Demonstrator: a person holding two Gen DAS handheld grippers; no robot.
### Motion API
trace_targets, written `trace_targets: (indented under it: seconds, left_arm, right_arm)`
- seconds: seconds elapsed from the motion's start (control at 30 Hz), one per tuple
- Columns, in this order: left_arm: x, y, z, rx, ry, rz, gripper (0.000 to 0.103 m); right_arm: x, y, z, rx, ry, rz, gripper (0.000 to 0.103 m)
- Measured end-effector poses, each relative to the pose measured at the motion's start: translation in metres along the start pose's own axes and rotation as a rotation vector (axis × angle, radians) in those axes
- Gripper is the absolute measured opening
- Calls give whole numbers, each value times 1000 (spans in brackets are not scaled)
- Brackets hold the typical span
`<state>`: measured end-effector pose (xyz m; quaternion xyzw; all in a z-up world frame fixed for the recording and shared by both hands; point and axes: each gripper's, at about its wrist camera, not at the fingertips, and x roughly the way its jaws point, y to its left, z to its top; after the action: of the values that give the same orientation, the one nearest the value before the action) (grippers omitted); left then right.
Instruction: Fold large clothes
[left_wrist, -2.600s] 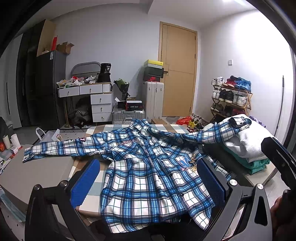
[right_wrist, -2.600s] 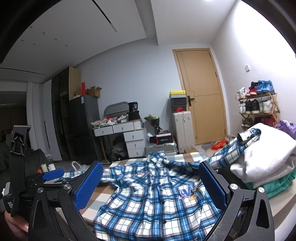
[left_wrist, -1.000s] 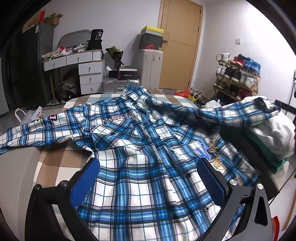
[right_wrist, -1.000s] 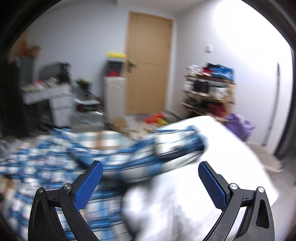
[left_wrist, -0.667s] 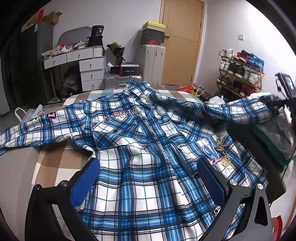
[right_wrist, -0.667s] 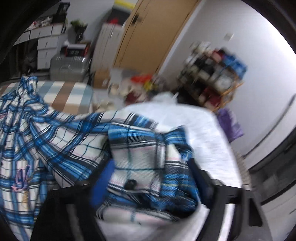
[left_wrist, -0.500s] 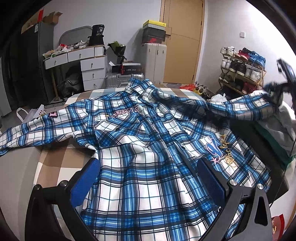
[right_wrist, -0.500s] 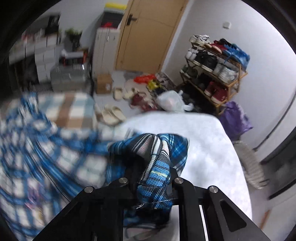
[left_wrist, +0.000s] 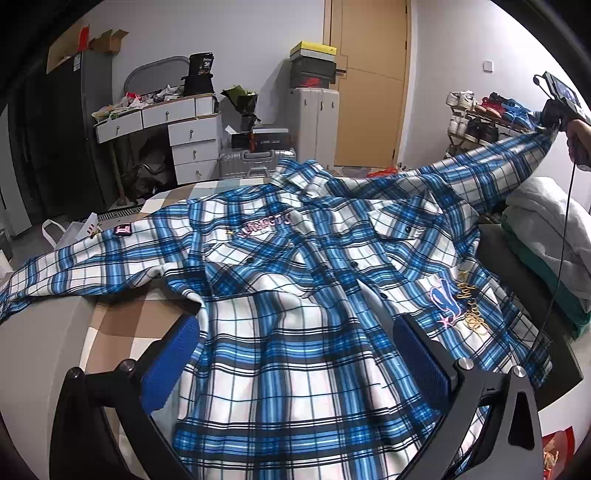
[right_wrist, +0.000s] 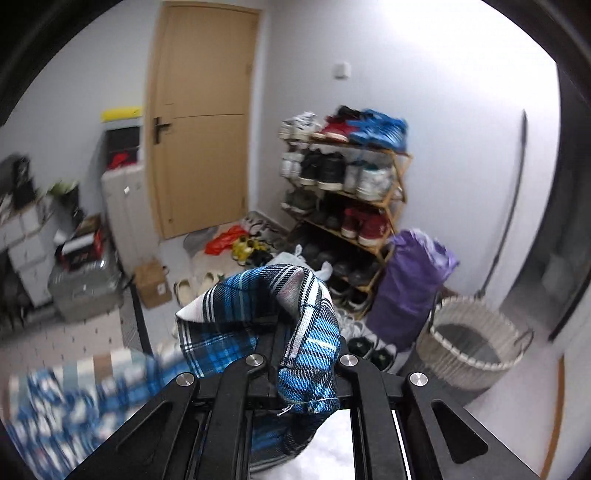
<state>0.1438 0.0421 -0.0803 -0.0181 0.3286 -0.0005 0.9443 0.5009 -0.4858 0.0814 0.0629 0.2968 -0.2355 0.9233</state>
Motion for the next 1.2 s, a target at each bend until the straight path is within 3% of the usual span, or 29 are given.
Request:
trace_targets:
  seconds: [0.1, 0.23, 0.37, 0.47, 0.6, 0.73, 0.83, 0.97, 1.07, 1.2]
  left_arm:
    - [-3, 10, -1, -11, -9, 13, 102]
    - [-9, 25, -1, -42, -20, 22, 102]
    - [-22, 42, -3, -75, -44, 43, 102]
    - [-33, 53, -6, -86, -58, 68, 102]
    - [-50, 72, -11, -116, -77, 96, 102]
    - [-62, 89, -16, -139, -92, 132, 102]
    - [-66, 101, -20, -163, -99, 152, 102]
    - [-66, 114, -24, -199, -88, 157, 102]
    - [-66, 120, -26, -218, -86, 153, 102]
    - [-67, 125, -27, -225, -78, 145, 102]
  right_arm:
    - [10, 0, 2, 36, 12, 8, 9]
    - [-9, 16, 3, 48, -31, 112, 9]
    - [-56, 63, 4, 40, -80, 386, 9]
    - [-90, 118, -8, 16, -63, 589, 9]
    - [-117, 203, -54, -11, 34, 825, 10]
    - [-117, 299, -148, -84, 221, 992, 10]
    - [-104, 354, -229, -126, 379, 1041, 10]
    - [-87, 400, -313, -168, 537, 1051, 10]
    - [-79, 407, -348, -168, 592, 1060, 10]
    - [-66, 419, -371, -227, 663, 1029, 20]
